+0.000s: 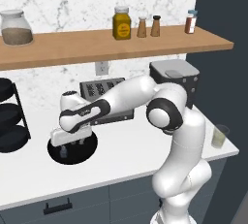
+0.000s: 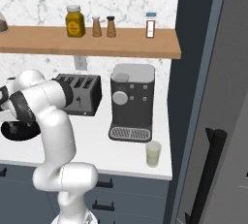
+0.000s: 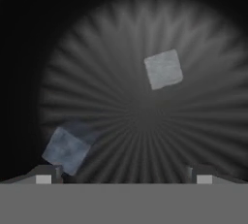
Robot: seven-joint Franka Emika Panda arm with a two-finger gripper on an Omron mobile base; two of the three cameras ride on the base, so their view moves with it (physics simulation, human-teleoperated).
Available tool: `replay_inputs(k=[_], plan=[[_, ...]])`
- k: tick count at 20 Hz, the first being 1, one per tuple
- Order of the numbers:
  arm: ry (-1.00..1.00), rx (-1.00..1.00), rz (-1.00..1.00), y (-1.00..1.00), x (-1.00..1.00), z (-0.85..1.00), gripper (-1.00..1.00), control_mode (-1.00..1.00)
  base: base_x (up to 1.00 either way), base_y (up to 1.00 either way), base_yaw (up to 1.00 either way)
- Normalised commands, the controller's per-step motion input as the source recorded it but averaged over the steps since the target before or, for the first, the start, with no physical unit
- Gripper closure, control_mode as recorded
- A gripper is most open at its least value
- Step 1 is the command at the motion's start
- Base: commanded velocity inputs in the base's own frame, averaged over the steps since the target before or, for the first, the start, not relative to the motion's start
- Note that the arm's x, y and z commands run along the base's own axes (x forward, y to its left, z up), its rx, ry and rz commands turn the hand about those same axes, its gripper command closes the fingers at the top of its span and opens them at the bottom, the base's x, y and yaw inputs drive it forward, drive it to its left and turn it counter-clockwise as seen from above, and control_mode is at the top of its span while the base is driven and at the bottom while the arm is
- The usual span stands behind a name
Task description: Grab a lemon wedge from the fridge and one ice cube from the ice bowl, and put them in the glass of lemonade.
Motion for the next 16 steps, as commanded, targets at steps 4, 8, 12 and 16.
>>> replay_inputs(k=[4,8,12,16], plan=[[-0.02,0.00,-0.18,0.00,0.00,-0.05,-1.00,-1.00,0.00,0.00,0.00],[0.00,0.00,-0.11,0.18,0.00,-0.13,-1.00,-1.00,0.00,0.00,0.00],[0.00,0.00,-0.02,0.18,0.00,-0.03,-1.00,-1.00,0.00,0.00,0.00],[0.00,0.00,0.00,0.13,0.00,0.00,-1.00,-1.00,0.00,0.00,0.00]])
